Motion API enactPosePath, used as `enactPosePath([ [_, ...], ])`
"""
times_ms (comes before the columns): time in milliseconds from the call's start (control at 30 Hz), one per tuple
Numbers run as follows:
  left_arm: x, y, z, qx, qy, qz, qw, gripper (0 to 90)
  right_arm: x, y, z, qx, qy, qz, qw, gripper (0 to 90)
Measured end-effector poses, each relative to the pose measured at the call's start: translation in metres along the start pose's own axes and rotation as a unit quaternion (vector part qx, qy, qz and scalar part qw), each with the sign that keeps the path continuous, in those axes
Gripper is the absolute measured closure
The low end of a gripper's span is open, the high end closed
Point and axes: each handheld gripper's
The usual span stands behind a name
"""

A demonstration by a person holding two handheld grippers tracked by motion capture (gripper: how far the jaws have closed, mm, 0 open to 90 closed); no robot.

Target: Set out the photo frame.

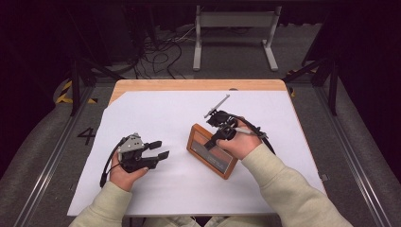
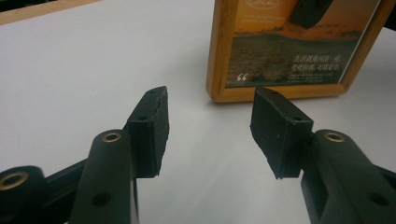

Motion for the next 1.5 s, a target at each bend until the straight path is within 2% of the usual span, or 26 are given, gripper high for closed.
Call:
enactPosePath([
  [67,0.0,0.0,0.0,0.0,0.0,0.0,1.0,47.3,-0.004,-0.001,-0.007,-0.005,0.016,-0.04,0.9991,70.8],
  [100,0.0,0.0,0.0,-0.001,0.0,0.0,1.0,47.2,-0.006,0.001,-0.01,-0.006,0.019,-0.053,0.9984,70.8],
  [167,0.001,0.0,-0.001,-0.001,0.0,0.0,1.0,47.3,-0.01,0.002,-0.016,-0.004,0.025,-0.09,0.9956,70.8],
  [200,0.001,0.0,-0.001,-0.001,0.0,0.0,1.0,47.3,-0.01,0.002,-0.016,-0.004,0.025,-0.09,0.9956,70.8],
  [267,0.001,0.001,-0.001,-0.001,-0.001,-0.001,1.0,47.3,-0.014,0.004,-0.023,-0.003,0.035,-0.137,0.99,70.8],
  [400,0.001,0.001,-0.001,-0.001,0.0,-0.002,1.0,47.3,-0.02,0.004,-0.028,-0.019,0.059,-0.201,0.9777,70.8],
  [567,0.001,0.001,0.0,-0.001,-0.001,-0.003,1.0,47.3,-0.024,0.005,-0.023,-0.026,0.093,-0.24,0.9661,70.9],
  [667,0.001,0.001,0.0,0.002,0.0,-0.007,1.0,47.3,-0.025,0.004,-0.014,-0.029,0.112,-0.271,0.9557,70.9],
  [700,0.001,0.001,0.0,0.001,-0.001,-0.004,1.0,47.2,-0.025,0.002,-0.011,-0.034,0.119,-0.276,0.9532,70.8],
  [733,0.001,0.001,0.0,0.0,-0.001,-0.005,1.0,47.3,-0.025,0.0,-0.008,-0.037,0.126,-0.281,0.9508,70.9],
  [767,0.001,0.001,0.0,0.0,-0.001,-0.005,1.0,47.2,-0.025,0.0,-0.008,-0.037,0.126,-0.281,0.9508,70.9],
  [833,0.001,0.001,0.0,0.001,-0.001,-0.005,1.0,47.2,-0.024,-0.002,0.0,-0.045,0.139,-0.293,0.9449,70.8],
  [867,0.001,0.002,0.0,0.001,0.0,-0.003,1.0,47.2,-0.024,-0.003,0.003,-0.047,0.14,-0.295,0.9441,70.8],
  [1000,0.001,0.002,0.0,0.001,0.0,-0.003,1.0,47.2,-0.025,-0.003,0.006,-0.051,0.139,-0.295,0.9439,70.8],
  [1033,0.001,0.002,0.0,0.001,0.0,-0.003,1.0,47.2,-0.025,-0.003,0.007,-0.051,0.142,-0.297,0.943,70.7],
  [1100,0.001,0.002,0.0,0.001,0.0,-0.003,1.0,47.2,-0.026,-0.004,0.007,-0.054,0.14,-0.294,0.9438,70.7],
  [1233,0.001,0.001,0.0,0.001,-0.001,-0.005,1.0,47.2,-0.026,-0.01,0.007,-0.049,0.123,-0.285,0.9494,69.7],
  [1333,0.001,0.001,0.0,0.001,-0.001,-0.005,1.0,47.1,-0.026,-0.015,0.006,-0.038,0.1,-0.272,0.9563,60.1],
  [1400,0.001,0.001,0.001,0.002,0.0,-0.005,1.0,47.2,-0.026,-0.019,0.006,-0.023,0.097,-0.266,0.9588,52.3],
  [1500,0.001,0.002,0.001,0.003,0.0,-0.004,1.0,47.1,-0.026,-0.021,0.005,-0.015,0.088,-0.26,0.9615,46.5],
])
Point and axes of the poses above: each handheld gripper's, and its own axes: z roughly forward along the jaws, x roughly out of its underside, y roughly to its left, and after that the axes turned 4 degrees about -x, right-handed
